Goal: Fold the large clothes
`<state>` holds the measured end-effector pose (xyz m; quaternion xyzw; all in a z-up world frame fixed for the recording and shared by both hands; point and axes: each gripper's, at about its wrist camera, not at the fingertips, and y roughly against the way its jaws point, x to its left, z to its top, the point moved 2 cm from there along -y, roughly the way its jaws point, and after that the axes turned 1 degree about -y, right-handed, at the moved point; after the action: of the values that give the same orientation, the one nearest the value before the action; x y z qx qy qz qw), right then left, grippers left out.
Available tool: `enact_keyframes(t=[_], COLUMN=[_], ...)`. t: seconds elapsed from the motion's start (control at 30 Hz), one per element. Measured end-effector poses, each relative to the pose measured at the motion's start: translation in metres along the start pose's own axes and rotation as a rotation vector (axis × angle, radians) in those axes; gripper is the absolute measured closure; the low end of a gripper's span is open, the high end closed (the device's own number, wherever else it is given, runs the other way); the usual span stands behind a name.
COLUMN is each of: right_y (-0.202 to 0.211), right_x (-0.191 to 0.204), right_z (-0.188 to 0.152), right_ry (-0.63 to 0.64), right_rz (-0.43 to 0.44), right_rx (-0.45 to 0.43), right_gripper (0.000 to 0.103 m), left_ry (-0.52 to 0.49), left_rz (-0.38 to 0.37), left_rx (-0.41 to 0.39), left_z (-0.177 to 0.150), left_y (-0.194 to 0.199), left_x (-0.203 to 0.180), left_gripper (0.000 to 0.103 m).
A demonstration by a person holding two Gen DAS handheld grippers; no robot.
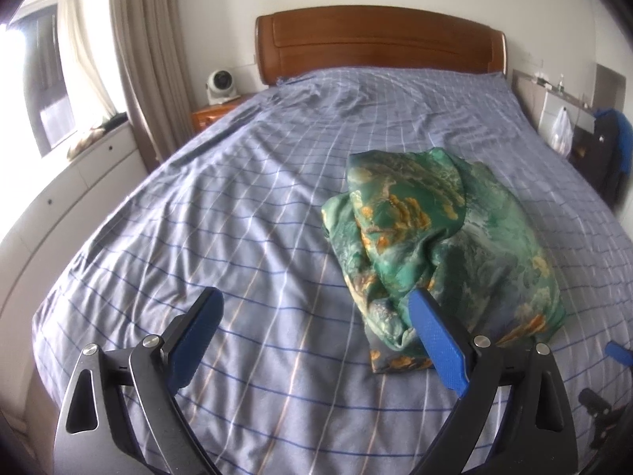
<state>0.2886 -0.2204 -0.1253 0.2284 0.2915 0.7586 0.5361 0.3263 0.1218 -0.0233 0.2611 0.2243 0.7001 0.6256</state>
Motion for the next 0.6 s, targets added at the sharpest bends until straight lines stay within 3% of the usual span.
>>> enact_keyframes(t=[0.07,0.13,0.2,0.3,0.43,0.6], right_y=[0.000,-0.003,-0.004,-0.007,-0.022,-0.065], right_x=[0.000,-0.001,-0.008,-0.028,-0.064,-0.105], right_z=[0.000,0.000,0.003,0.011,0.034,0.066], right_ry=[0.005,0.008,-0.003,-0.056,-0.206,-0.426], right_rz=[-0.005,-0.005,0.002,0.009,0.104,0.327], right_rx=[-0.001,-0.002,-0.001,-0.006,0.007,0.066], right_gripper=[0.014,0.014,0.014,0.014,0.014,0.012], left_ry=[0.003,0.040,0.127,0.216,0.281,0.355], left_rz=[-0.026,-0.124,-0.309,-0.476,-0.541,-0.627], left_rx=[0.018,0.061,0.134,0.243,0.336,0.410], left_z=[0.000,0.002,0.007,0.018,0.029,0.032], left_y=[-0.004,-0.012,-0.027,-0.058,-0.107,-0.159], left_x=[-0.001,0.002,0.009,0.010,0.004,-0.002], left_gripper=[0.007,0.007,0.007,0.007,0.008,0.008])
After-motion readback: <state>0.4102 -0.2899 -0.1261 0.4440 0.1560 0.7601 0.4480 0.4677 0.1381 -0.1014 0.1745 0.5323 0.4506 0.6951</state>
